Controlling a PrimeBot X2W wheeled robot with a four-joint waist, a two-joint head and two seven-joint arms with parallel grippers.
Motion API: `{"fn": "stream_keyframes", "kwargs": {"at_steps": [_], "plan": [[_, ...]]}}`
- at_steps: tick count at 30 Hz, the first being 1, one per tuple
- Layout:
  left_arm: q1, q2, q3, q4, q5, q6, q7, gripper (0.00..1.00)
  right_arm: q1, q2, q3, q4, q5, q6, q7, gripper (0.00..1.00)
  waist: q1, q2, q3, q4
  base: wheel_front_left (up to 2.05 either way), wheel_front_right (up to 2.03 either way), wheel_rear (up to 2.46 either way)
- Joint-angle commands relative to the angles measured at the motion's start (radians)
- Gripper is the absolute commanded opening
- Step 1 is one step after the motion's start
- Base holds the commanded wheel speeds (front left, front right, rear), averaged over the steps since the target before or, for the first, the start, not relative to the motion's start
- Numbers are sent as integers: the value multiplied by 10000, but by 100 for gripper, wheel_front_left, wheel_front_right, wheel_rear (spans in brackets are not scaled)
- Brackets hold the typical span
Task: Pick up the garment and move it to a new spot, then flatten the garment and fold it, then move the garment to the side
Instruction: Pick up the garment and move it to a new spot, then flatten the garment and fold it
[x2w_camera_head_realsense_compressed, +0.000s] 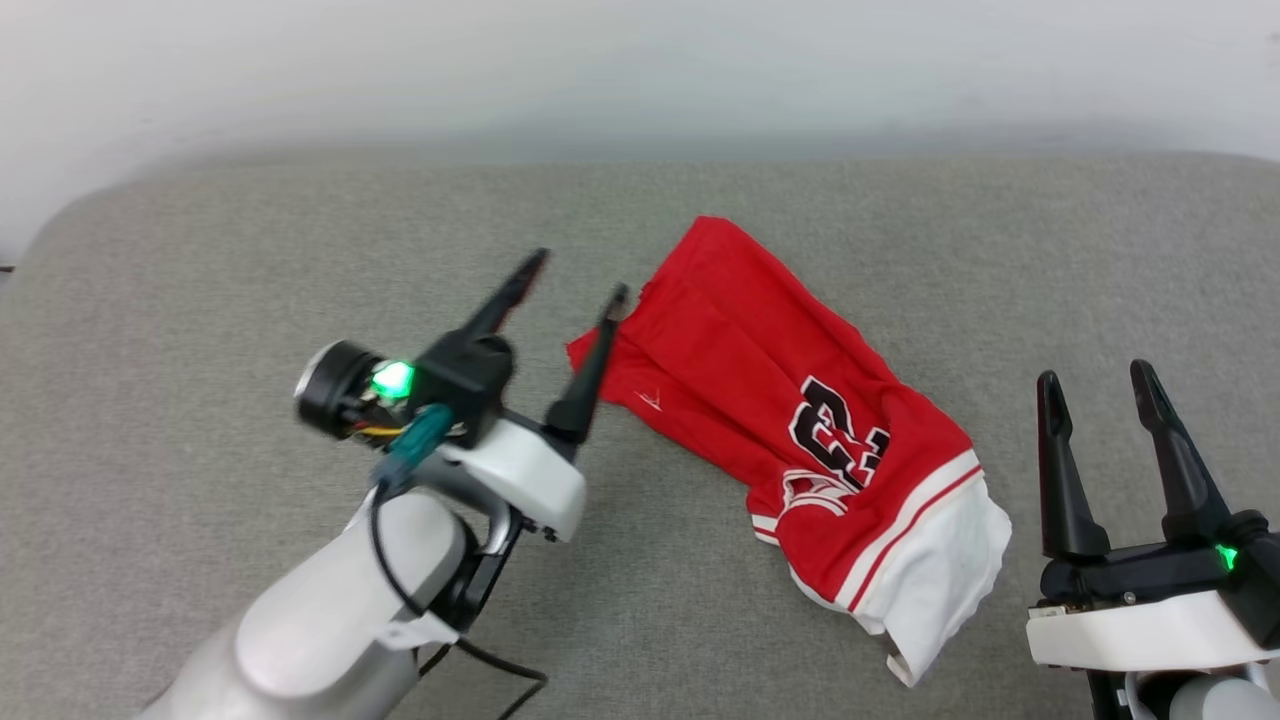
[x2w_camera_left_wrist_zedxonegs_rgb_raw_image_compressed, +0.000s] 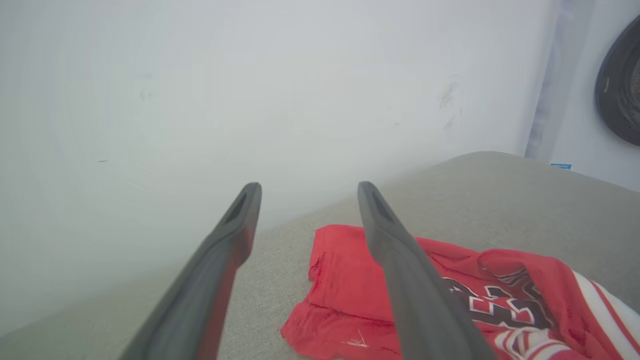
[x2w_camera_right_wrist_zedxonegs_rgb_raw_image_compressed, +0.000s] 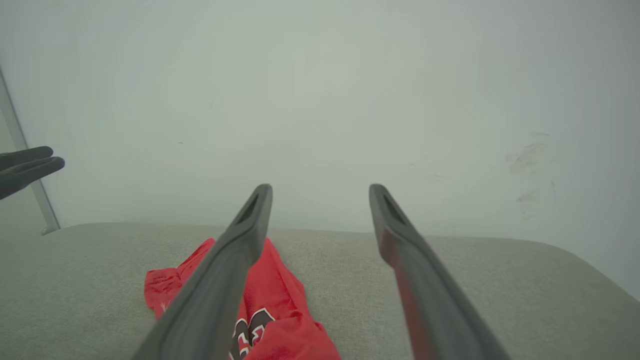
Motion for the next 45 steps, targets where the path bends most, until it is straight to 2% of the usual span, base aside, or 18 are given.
{"fn": "stream_keyframes", "kwargs": {"at_steps": [1,4,6,10,11,13,17,24,36,45], "plan": [[641,3,597,-404,328,364,-61,100,130,19,-68,47,-69,-7,-21,100,2,0,-218,235,0,0,0],[1736,84,1757,-957,902,866,-49,100,272,22,-106,113,-97,-7,-21,100,2,0,-392,411,0,0,0],[2434,-5,2525,-1232,1257,1051,-51,100,314,19,-121,154,-114,-7,-21,100,2,0,-501,505,0,0,0],[3740,-301,3926,-1575,1922,1166,-51,100,477,19,-154,235,-142,-7,-21,100,2,0,-684,641,0,0,0],[3740,-301,3926,-1575,1922,1166,-51,100,477,19,-154,235,-142,-7,-21,100,2,0,-684,641,0,0,0],[4297,-544,4633,-1665,2244,1115,-52,100,514,20,-148,294,-154,-7,-21,100,2,0,-763,676,0,0,0],[5325,-1088,5738,-1690,2796,664,-53,100,662,20,-158,483,-169,-7,-21,100,2,0,-919,669,0,0,0],[6470,-1972,6821,-1338,3763,-336,-54,100,1036,18,-260,787,-145,-7,-21,100,2,0,-1174,556,0,0,0],[7138,-2898,7810,-1139,4901,-1601,-54,100,1469,20,-317,940,50,-7,-21,100,2,0,-1451,325,0,0,0],[7340,-3321,8320,-1082,5291,-2230,-54,100,1619,20,-352,1004,191,-7,-20,100,2,0,-1504,320,0,0,0]]}}
